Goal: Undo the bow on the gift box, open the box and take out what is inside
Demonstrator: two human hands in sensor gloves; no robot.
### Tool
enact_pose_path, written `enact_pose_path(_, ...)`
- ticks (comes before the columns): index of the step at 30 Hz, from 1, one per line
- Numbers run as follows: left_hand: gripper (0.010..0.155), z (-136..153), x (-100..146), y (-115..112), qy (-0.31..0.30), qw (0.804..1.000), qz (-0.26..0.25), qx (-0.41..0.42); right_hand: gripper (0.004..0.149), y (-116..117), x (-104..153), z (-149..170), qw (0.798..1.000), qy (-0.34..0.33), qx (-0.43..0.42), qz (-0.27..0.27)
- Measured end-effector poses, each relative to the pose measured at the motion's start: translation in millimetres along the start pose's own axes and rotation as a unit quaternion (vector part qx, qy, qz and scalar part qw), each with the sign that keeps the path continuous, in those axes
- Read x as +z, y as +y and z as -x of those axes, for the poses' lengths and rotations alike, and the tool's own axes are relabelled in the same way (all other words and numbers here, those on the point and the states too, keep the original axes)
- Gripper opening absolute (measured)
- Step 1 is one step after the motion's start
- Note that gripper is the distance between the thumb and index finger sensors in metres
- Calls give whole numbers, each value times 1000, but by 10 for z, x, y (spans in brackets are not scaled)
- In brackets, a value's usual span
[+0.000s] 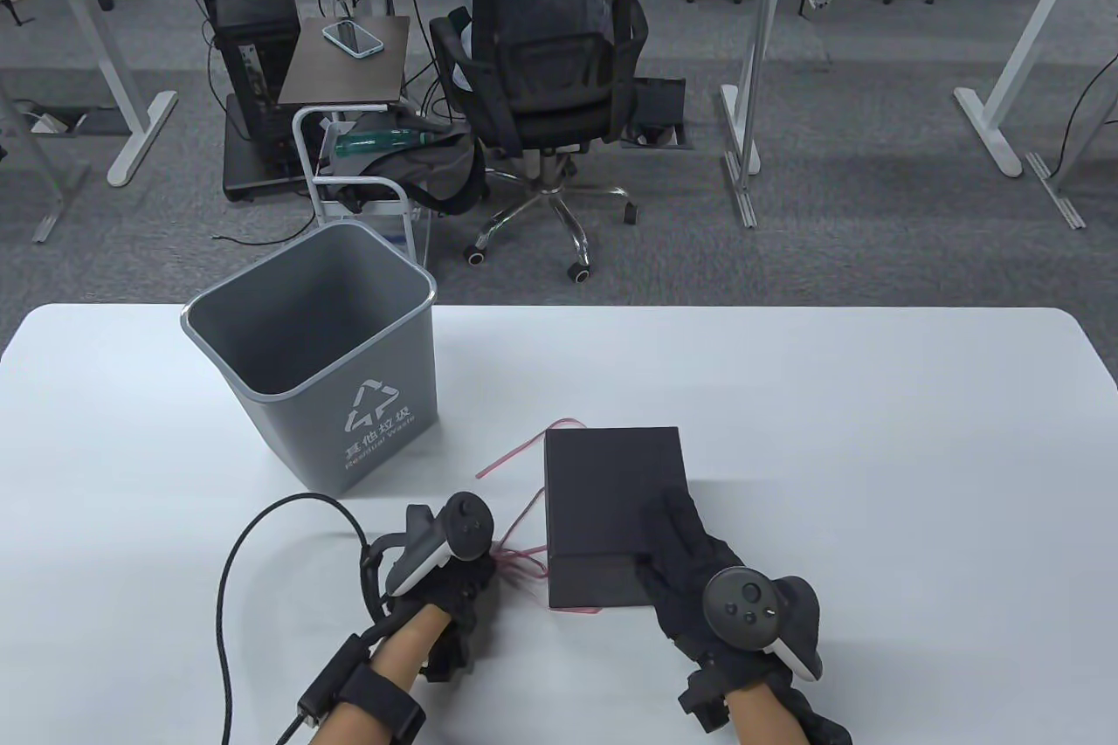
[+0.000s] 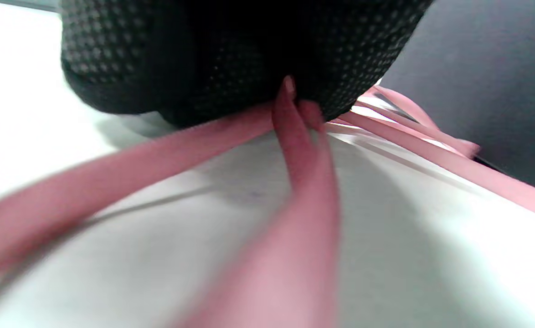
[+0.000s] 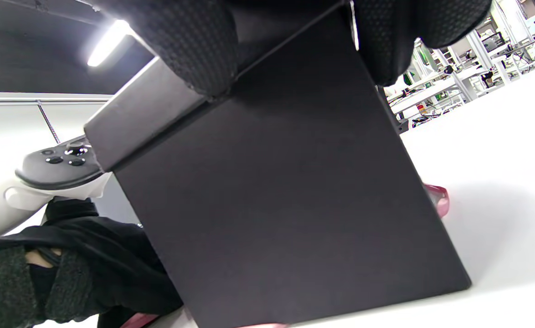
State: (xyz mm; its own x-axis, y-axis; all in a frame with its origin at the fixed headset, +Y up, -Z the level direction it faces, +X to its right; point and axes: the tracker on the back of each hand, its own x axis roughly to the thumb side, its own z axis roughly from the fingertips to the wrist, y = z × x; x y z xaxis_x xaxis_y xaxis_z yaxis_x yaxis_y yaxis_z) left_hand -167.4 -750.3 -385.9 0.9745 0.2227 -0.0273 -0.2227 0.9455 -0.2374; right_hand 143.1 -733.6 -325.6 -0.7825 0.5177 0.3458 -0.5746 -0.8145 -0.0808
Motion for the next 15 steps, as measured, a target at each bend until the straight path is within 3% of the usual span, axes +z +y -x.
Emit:
enact_pose_path(6,37,305,49,65,33,999,37,-20,69,5,7,12,1000,0,-2,2)
enact_pose_path(10,38,642,107,128,74,996,21,-45,69,14,8,16,1000,-1,-2,4)
enact_pose_path(15,38,1095,191,180,125,992,19,0,69,15,6,22,1000,-1,-3,3)
